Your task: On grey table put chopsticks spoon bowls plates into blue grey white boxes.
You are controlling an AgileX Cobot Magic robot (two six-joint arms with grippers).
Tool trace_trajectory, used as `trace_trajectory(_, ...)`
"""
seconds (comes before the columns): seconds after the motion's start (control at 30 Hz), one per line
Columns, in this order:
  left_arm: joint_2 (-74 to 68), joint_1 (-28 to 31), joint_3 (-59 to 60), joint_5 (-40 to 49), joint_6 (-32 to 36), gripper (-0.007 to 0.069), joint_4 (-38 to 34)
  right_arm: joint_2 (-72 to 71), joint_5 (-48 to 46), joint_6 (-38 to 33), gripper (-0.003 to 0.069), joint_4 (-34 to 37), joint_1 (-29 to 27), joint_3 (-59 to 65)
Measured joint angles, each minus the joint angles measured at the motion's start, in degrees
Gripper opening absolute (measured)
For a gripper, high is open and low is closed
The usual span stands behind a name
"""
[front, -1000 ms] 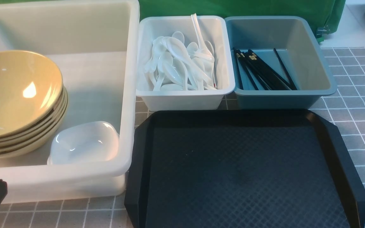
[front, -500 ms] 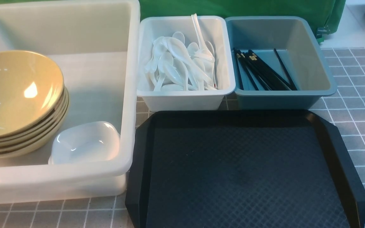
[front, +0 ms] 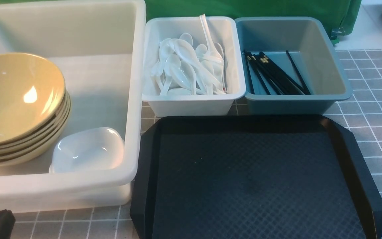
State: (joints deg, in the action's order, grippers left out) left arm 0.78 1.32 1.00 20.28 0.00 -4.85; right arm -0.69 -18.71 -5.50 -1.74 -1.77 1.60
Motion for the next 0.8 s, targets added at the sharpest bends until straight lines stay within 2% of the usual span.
trace_trajectory(0.8, 0.0, -0.79, 0.19, -0.94, 0.0, -0.0008, -0.38, 0.0, 0.0, 0.0, 0.006, 0.0, 0.0, 0.0)
